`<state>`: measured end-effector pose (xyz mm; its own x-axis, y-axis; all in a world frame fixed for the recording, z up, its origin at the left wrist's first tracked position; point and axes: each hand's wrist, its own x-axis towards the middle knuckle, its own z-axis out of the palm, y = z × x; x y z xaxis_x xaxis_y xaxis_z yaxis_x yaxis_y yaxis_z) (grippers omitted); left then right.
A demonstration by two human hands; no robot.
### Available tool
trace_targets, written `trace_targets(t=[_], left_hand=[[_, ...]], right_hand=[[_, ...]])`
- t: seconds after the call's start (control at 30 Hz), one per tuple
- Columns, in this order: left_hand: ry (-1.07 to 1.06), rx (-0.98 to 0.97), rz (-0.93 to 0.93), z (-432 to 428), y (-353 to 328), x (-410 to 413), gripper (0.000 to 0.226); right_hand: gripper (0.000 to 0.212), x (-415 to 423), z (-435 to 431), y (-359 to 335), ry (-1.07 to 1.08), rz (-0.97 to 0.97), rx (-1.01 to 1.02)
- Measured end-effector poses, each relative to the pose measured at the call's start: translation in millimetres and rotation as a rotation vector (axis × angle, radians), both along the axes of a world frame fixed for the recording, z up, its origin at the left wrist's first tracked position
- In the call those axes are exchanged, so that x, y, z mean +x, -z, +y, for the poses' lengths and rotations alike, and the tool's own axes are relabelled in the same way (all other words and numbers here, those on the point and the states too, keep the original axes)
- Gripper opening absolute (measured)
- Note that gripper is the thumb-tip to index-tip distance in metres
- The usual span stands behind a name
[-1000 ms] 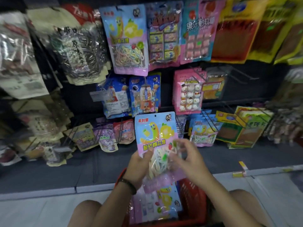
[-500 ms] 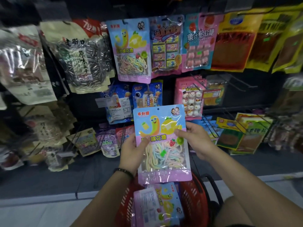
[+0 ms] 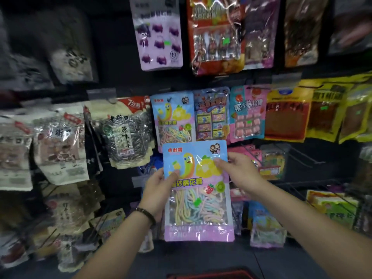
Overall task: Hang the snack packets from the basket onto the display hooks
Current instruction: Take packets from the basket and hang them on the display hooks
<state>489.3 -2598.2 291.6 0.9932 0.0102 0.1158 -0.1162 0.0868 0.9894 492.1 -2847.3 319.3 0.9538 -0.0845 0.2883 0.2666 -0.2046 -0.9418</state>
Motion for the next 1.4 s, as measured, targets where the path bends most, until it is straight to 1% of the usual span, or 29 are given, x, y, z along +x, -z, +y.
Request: trace_targets(t=[0.07,0.13,0.23,0.3,0.33,0.37,0.4,0.43,0.5,0.57,0.67,0.73,0.8,0.9,0.97,1.1,1.23,1.4], left_hand=[[-0.019,0.02,-0.03,3,-21,11,0.021],[-0.019,0.034,-0.037,8,-39,22,0.021],[-0.029,0.06,-0.041,14,-64,34,0.026],[-0.057,0.036,-0.042,18,-80,40,0.038],[-0.07,0.029,-0.049,20,-86,44,0.043],[-0.079,0.037,-0.058,21,-93,47,0.044],[-0.084,0.043,-0.07,22,-98,50,0.039],[-0.092,0.046,-0.075,24,-103,53,0.032],[-0.11,0.019,-0.072,26,-111,59,0.025],[-0.127,-0.009,-0.068,27,-117,66,0.028],[-0.192,0.017,-0.113,26,-123,82,0.047],[-0.241,0.042,-0.144,25,-127,91,0.055],[-0.285,0.05,-0.176,22,-132,94,0.054],[-0.385,0.079,-0.237,22,-130,101,0.041],[-0.411,0.077,-0.248,24,-126,106,0.039],[-0.416,0.1,-0.254,29,-125,117,0.045],[-0.417,0.096,-0.284,27,-127,121,0.046],[-0.4,0.074,-0.27,27,-122,125,0.051]], right_hand=[[0.011,8,7,-19,-0.001,-0.026,-0.017],[0.018,15,14,-38,0.019,-0.056,-0.066],[0.053,24,25,-63,0.058,-0.085,-0.101],[0.071,29,35,-77,0.054,-0.107,-0.099],[0.067,33,40,-83,0.051,-0.118,-0.082],[0.052,37,46,-89,0.05,-0.122,-0.054],[0.035,41,51,-94,0.055,-0.121,-0.024],[0.023,46,55,-98,0.064,-0.121,0.004],[0.014,58,62,-106,0.081,-0.119,0.047],[0.014,68,68,-113,0.097,-0.129,0.066],[0.026,84,74,-127,0.165,-0.153,0.058],[0.029,91,79,-137,0.22,-0.167,0.03],[0.032,99,81,-141,0.248,-0.188,0.015],[0.032,111,85,-140,0.25,-0.209,-0.02],[0.034,118,88,-138,0.25,-0.228,-0.05],[0.036,129,90,-133,0.255,-0.245,-0.019],[0.04,132,90,-131,0.262,-0.258,0.008],[0.038,132,89,-128,0.283,-0.263,0.013]])
